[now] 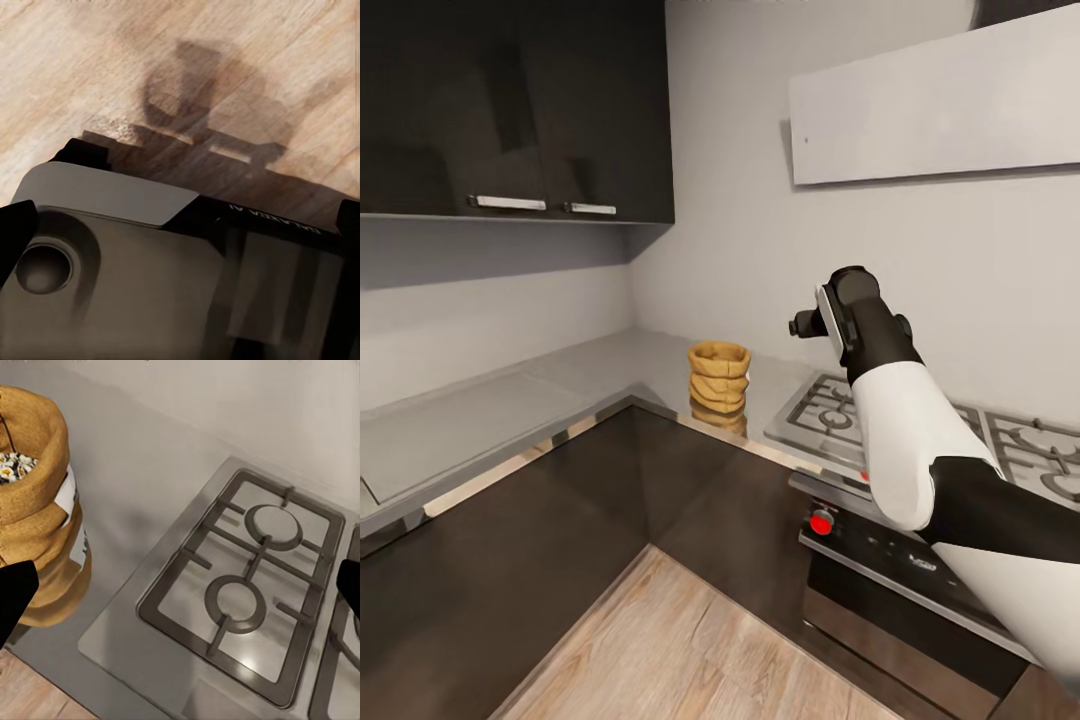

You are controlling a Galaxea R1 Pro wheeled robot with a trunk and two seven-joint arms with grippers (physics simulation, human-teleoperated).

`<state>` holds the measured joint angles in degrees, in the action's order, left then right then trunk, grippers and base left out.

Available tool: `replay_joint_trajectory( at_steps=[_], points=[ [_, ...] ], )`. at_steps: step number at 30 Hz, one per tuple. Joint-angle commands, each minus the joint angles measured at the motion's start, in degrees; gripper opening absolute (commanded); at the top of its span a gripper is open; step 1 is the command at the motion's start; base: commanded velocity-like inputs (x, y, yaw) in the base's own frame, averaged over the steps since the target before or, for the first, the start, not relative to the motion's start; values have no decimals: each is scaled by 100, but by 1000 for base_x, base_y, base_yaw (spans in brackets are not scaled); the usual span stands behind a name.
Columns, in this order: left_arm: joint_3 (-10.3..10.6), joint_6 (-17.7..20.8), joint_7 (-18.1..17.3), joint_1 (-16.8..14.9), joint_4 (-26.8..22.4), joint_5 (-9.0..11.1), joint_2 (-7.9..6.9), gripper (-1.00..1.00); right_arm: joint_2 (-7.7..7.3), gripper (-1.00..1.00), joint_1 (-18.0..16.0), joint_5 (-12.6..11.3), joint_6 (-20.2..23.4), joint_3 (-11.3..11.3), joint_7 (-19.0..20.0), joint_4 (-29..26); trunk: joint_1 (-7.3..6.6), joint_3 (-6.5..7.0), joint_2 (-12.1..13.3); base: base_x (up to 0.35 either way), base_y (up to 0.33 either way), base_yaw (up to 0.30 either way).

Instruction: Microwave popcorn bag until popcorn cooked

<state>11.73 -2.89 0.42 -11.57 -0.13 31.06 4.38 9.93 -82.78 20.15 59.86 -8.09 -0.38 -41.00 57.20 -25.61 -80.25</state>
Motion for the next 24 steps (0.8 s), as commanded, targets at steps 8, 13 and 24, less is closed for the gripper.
replay_joint_trajectory(
  at_steps=[8,13,24],
  points=[
    [49,-25,2,-4,4,44,1,100,7,100,-1,7,14,-26,1,49,-177,138,319,0,0,0],
    [49,-26,2,-4,4,45,1,100,7,100,-1,7,14,-25,2,143,-286,227,519,0,0,0],
    [49,-27,-6,-3,4,40,1,100,7,100,16,7,14,-26,3,206,-528,425,961,0,0,0]
  ],
)
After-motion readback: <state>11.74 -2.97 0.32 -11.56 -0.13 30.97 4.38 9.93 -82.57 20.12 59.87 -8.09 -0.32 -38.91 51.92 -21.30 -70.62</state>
